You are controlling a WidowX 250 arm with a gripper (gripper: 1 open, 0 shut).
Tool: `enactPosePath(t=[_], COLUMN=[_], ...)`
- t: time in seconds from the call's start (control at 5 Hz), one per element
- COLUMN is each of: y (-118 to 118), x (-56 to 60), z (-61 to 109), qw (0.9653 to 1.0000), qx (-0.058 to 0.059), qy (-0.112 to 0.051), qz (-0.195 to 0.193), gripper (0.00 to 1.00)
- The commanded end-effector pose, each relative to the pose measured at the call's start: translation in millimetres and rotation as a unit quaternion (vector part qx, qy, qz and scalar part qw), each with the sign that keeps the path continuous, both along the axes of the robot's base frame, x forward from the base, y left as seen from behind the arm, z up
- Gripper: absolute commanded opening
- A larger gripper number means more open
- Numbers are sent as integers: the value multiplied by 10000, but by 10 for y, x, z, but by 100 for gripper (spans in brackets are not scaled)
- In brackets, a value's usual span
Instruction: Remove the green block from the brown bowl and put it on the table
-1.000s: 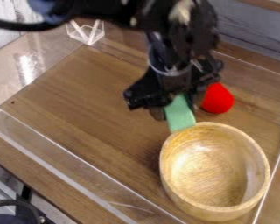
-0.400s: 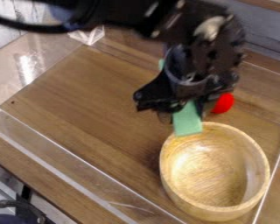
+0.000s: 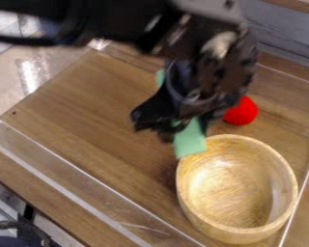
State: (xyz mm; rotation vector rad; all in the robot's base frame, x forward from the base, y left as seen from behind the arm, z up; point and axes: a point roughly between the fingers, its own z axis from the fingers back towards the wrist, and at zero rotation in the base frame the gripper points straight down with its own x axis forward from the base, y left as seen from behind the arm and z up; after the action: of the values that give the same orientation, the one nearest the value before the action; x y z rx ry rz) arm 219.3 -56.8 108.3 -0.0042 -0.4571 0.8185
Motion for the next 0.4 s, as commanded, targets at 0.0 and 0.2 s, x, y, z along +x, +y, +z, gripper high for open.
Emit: enactPosePath(t=[0.0,0.2], y=[-52,-98], x=[26,50], z=[165,230], qw=[9997,9996], qx=[1,-11], qy=[-223,-203], qz=[-97,-192], gripper=[0,0])
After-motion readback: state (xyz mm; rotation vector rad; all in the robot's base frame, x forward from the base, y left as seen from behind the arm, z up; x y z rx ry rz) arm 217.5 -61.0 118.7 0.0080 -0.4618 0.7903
